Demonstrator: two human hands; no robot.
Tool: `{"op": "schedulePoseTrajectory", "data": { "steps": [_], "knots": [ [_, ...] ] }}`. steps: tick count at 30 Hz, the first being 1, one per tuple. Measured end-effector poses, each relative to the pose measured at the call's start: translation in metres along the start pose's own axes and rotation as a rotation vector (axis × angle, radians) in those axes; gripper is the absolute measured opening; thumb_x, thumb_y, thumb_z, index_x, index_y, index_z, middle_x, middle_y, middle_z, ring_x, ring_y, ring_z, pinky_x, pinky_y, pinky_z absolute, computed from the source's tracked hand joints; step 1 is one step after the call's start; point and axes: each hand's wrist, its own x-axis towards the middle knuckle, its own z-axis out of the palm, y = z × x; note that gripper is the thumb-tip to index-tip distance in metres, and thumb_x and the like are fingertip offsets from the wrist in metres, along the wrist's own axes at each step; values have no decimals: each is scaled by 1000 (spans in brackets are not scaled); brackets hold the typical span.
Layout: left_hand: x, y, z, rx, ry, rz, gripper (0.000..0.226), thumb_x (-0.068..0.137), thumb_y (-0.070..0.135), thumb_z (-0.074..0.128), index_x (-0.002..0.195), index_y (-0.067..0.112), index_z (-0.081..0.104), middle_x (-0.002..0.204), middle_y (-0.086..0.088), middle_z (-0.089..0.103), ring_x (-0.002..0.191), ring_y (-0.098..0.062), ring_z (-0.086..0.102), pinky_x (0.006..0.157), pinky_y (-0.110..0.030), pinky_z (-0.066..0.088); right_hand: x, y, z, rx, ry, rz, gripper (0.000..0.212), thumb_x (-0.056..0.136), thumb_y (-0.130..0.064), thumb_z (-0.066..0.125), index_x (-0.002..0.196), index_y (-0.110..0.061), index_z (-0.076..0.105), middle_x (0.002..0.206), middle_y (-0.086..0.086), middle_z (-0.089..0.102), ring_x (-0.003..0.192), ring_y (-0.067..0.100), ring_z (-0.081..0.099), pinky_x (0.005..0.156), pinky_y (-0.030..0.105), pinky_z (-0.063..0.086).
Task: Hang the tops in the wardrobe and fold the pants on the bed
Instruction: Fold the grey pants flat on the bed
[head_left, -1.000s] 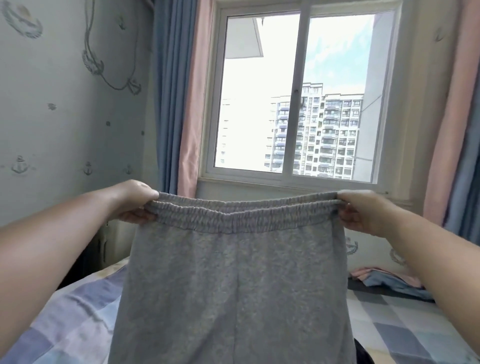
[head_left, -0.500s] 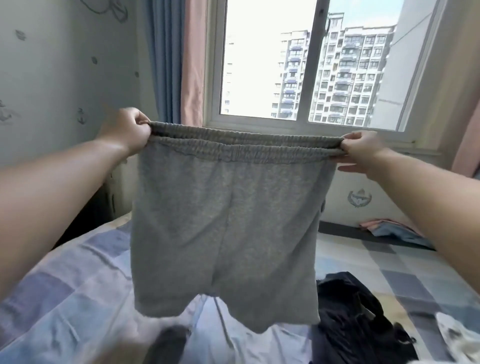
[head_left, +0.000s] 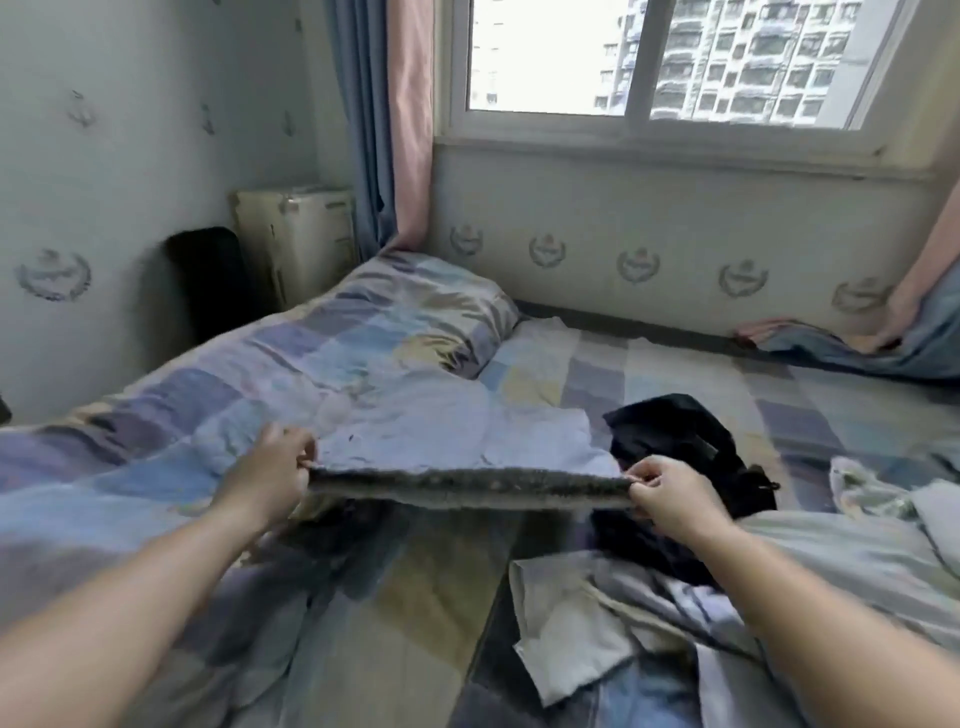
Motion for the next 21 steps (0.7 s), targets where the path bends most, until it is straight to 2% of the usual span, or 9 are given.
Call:
{"op": "schedulePoseTrajectory", "data": {
  "steps": [2, 4, 7, 9, 12, 14, 18, 21],
  "knots": [
    [-52, -29, 42, 33, -112, -57, 23, 79, 0, 55, 87, 22, 52, 113, -15, 48, 104, -35, 53, 87, -39, 44, -36, 38, 41, -74, -111, 44, 10, 85, -25, 56, 91, -30, 62, 83, -3, 70, 80, 19, 66, 73, 34, 55],
    [-98, -53, 73, 104, -180, -113, 24, 82, 7, 54, 100, 22, 56, 117, -9, 47, 103, -31, 54, 83, -36, 46, -67, 69, 72, -133, -200, 60, 10, 84, -24, 55, 89, -30, 61, 80, -6, 68, 77, 16, 65, 68, 29, 51],
    [-151, -65, 102, 127, -238, -167, 18, 87, 14, 50, 101, 26, 53, 113, -1, 43, 89, -26, 57, 71, -35, 47, -102, 104, 99, -126, -301, 103, 9, 84, -22, 53, 87, -30, 56, 82, -2, 68, 80, 18, 67, 67, 32, 52],
    [-171, -65, 110, 112, -241, -180, 14, 88, 12, 50, 93, 25, 51, 109, 0, 41, 82, -25, 55, 66, -34, 45, -117, 119, 107, -173, -324, 101, 7, 85, -24, 54, 90, -28, 56, 87, 0, 69, 82, 17, 66, 70, 31, 52],
    [-195, -62, 115, 95, -237, -232, 16, 86, 9, 52, 87, 24, 50, 102, -1, 41, 78, -24, 53, 67, -35, 45, -133, 132, 110, -244, -336, 64, 10, 85, -26, 55, 95, -26, 56, 90, -1, 69, 83, 16, 65, 62, 27, 45],
    [-211, -59, 117, 92, -233, -255, 16, 85, 8, 53, 86, 23, 51, 99, -1, 41, 76, -25, 53, 67, -35, 45, -142, 137, 110, -287, -359, 39, 11, 85, -27, 55, 95, -26, 54, 90, -2, 69, 84, 16, 64, 63, 27, 45],
    [-230, -50, 115, 106, -239, -279, 16, 83, 6, 53, 86, 21, 52, 104, -7, 46, 83, -31, 55, 71, -35, 44, -153, 143, 103, -391, -430, -2, 9, 83, -27, 54, 90, -28, 49, 91, 0, 69, 84, 17, 65, 70, 27, 48],
    [-241, -43, 112, 100, -224, -286, 15, 81, 4, 57, 85, 18, 54, 104, -13, 52, 91, -35, 56, 75, -37, 46, -158, 148, 99, -432, -439, -30, 8, 84, -26, 54, 90, -26, 48, 90, 1, 68, 84, 20, 63, 69, 29, 47]
  ]
}}
